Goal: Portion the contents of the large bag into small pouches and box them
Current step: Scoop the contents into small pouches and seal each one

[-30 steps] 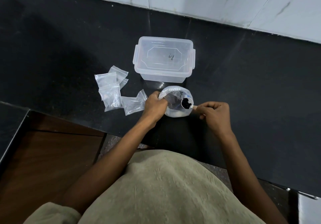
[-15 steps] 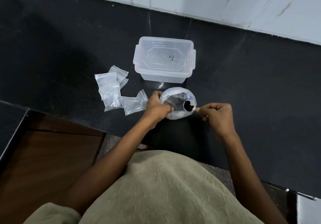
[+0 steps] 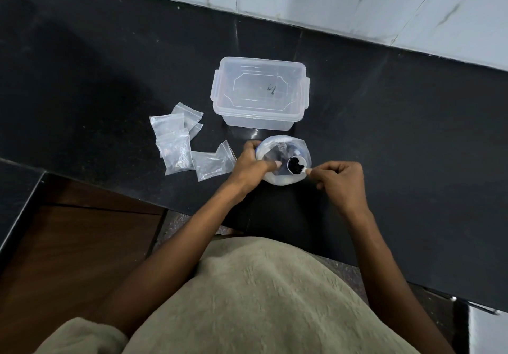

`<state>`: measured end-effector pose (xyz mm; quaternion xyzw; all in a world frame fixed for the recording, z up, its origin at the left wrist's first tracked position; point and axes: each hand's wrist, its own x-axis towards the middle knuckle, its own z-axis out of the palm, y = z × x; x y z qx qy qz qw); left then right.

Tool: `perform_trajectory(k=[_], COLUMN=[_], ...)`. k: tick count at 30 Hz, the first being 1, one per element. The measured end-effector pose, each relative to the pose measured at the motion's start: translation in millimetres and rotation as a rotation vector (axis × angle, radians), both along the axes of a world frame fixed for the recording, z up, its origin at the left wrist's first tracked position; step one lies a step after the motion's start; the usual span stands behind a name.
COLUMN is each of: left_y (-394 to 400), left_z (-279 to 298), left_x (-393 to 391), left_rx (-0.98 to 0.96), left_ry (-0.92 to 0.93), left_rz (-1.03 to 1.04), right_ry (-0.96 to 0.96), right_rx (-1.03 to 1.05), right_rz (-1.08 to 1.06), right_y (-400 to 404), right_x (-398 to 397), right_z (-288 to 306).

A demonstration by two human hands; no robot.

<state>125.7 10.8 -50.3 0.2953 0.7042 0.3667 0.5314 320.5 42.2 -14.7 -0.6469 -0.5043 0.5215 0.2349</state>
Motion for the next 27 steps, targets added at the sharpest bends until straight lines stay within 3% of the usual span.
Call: perform_trajectory(k=[4, 9, 11, 14, 16, 18, 22, 27], left_y=[-3.2, -12.7, -17.3, -24.5, -26.1, -26.5, -25.7, -26.1], left_z=[1.1, 6.8, 10.5, 10.0, 9.5, 5.7, -4.9, -9.2], left_x=[-3.0, -10.5, -15.1, -26.0, -34.3, -43.7, -54.8, -50.5], left_rx=[0.070, 0.240, 0.340, 0.430, 0.352, 0.204, 0.044, -0.023], left_ry=[0.056, 0.545, 0.565, 0.533, 0.534, 0.575, 0.658, 0.997], left_rz=[-0.027, -0.134, -0.093, 0.143, 0.324, 0.379, 0.195, -0.135], right_ry=[0.021, 0.028, 0.026, 0.030, 0.034, 0.039, 0.050, 0.076], right_rx=[0.008, 0.011, 0.009, 0.005, 0.008, 0.015, 0.034, 0.038], right_rz=[0.009, 0.034, 0.044, 0.054, 0.061, 0.069, 0.078, 0.084], right_y=[0.6, -3.0, -4.3, -6.3, -7.3, -8.3, -9.5, -11.4], right_x=[-3.3, -12.4, -16.2, -22.0, -25.1, -28.4, -35.1, -41.6], right_z=[2.4, 6.8, 7.5, 9.1, 11.1, 13.4, 17.2, 20.0])
